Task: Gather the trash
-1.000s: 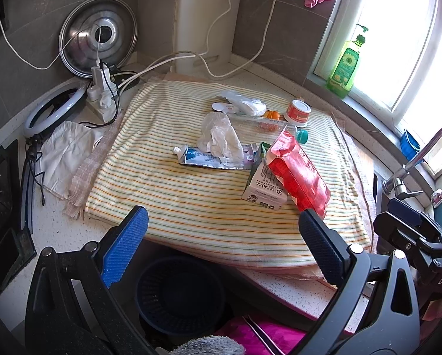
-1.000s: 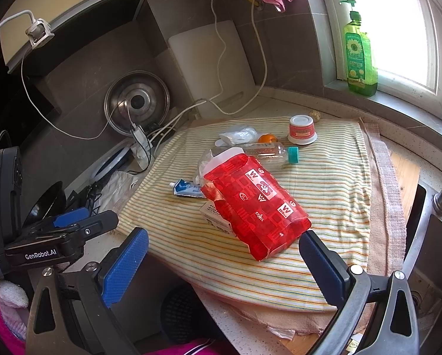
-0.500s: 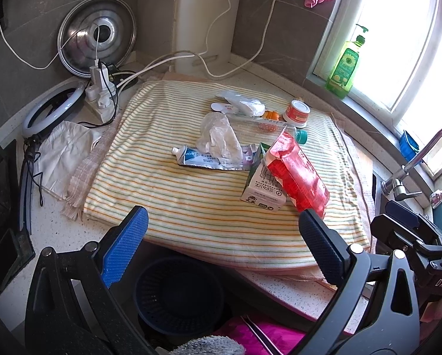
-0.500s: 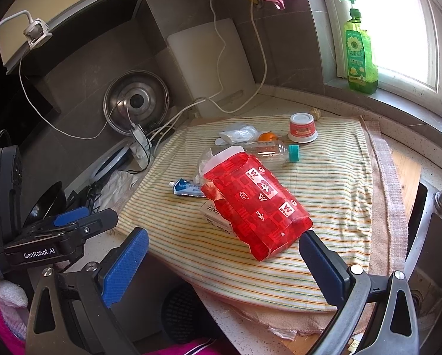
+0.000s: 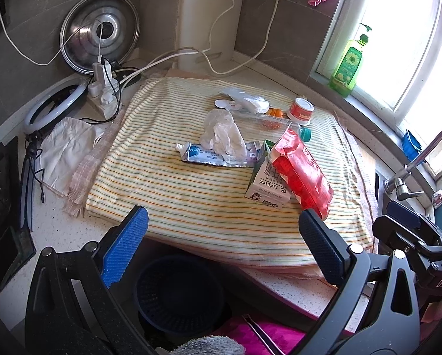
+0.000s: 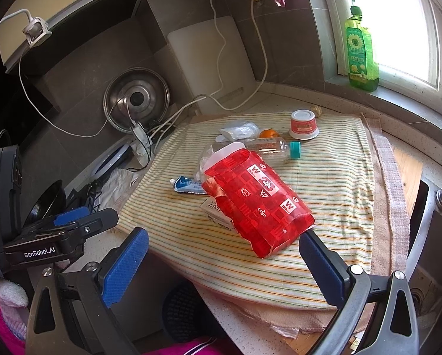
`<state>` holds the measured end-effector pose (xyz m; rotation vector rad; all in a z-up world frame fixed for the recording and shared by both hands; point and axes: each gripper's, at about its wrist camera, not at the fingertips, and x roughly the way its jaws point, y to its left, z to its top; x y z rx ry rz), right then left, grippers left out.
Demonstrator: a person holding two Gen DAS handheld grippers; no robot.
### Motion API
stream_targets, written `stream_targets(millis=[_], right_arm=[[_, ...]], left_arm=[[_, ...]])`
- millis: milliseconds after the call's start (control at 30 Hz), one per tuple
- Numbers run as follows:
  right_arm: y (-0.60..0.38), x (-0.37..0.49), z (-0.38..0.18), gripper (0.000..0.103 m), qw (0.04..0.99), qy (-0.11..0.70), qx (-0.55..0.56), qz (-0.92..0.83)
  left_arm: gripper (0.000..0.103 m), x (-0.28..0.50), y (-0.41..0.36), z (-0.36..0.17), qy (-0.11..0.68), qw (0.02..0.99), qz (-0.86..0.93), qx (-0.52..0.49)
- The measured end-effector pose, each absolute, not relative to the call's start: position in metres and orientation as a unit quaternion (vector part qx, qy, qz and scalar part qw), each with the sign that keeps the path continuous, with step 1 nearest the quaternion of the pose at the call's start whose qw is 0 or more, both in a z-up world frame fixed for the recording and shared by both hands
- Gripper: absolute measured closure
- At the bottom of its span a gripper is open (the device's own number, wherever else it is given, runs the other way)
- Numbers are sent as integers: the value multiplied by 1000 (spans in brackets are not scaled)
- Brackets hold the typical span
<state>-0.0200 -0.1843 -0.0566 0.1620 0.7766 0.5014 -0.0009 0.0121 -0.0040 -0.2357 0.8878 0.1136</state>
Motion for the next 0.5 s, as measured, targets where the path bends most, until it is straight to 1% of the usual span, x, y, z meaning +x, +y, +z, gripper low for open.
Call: stream_targets(millis=[500], right_arm=[[-173,-2,-76,0,890,391,51,230]], left_arm=[[0,9,47,-22,440,889,93,-81]])
